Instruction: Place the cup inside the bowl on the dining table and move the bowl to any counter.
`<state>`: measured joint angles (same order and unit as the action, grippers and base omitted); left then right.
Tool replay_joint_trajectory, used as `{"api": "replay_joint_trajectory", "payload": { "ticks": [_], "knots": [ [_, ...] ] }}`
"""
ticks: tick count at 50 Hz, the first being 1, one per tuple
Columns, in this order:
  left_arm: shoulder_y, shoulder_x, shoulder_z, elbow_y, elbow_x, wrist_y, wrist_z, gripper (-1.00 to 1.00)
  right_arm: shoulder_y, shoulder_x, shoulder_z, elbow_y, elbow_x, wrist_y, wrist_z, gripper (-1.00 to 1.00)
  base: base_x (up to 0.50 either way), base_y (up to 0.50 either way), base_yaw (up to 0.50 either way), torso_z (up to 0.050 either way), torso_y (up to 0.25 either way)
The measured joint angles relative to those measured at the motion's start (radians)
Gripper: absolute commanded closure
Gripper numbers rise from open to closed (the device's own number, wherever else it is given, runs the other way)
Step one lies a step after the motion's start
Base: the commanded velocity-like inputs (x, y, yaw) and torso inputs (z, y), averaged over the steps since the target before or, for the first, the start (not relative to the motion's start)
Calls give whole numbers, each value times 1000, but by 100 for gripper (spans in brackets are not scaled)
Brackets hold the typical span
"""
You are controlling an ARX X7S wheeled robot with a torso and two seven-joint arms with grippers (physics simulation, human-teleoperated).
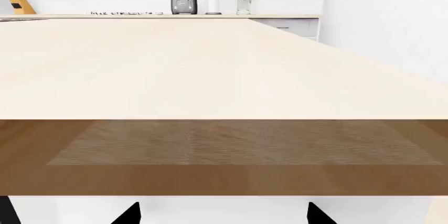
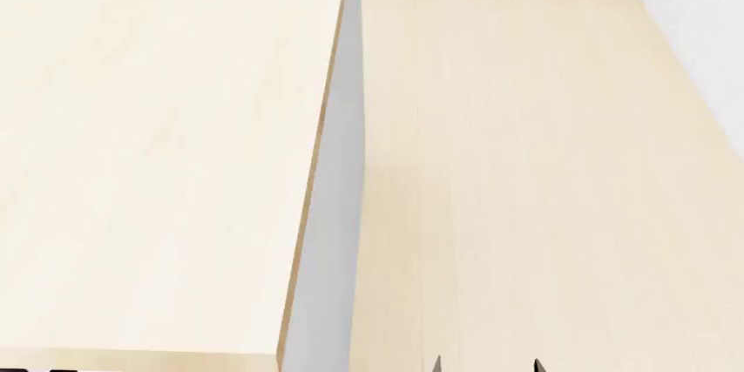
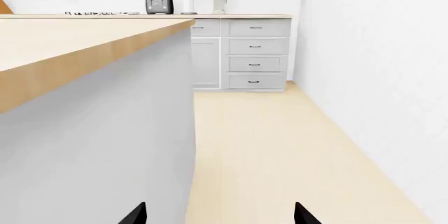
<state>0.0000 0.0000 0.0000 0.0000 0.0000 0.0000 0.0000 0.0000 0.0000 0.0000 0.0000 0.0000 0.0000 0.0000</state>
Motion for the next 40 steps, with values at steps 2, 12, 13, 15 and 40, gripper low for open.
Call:
{"api": "replay_joint_trajectory", "payload": {
  "ticks": [2,12,13,15,40],
  "knots": [
    [0,-2,3,-1,-2,0,-3,-100,0,2,-3,0,2,0,3,-100,0,0,0,0,0],
    [-6,-23,36,-10,-9,-6,-32,-100,-1,23,-30,1,21,-4,31,-100,0,0,0,0,0],
    [-6,-26,39,-11,-10,-7,-35,-100,-1,25,-32,1,24,-5,34,-100,0,0,0,0,0],
    [-7,-30,45,-12,-11,-8,-42,-100,-1,29,-37,3,28,-6,40,-100,0,0,0,0,0],
    [-11,-69,88,-15,-44,-16,-109,-100,6,73,-92,16,63,-14,87,-100,-243,0,0,0,0]
  ]
}}
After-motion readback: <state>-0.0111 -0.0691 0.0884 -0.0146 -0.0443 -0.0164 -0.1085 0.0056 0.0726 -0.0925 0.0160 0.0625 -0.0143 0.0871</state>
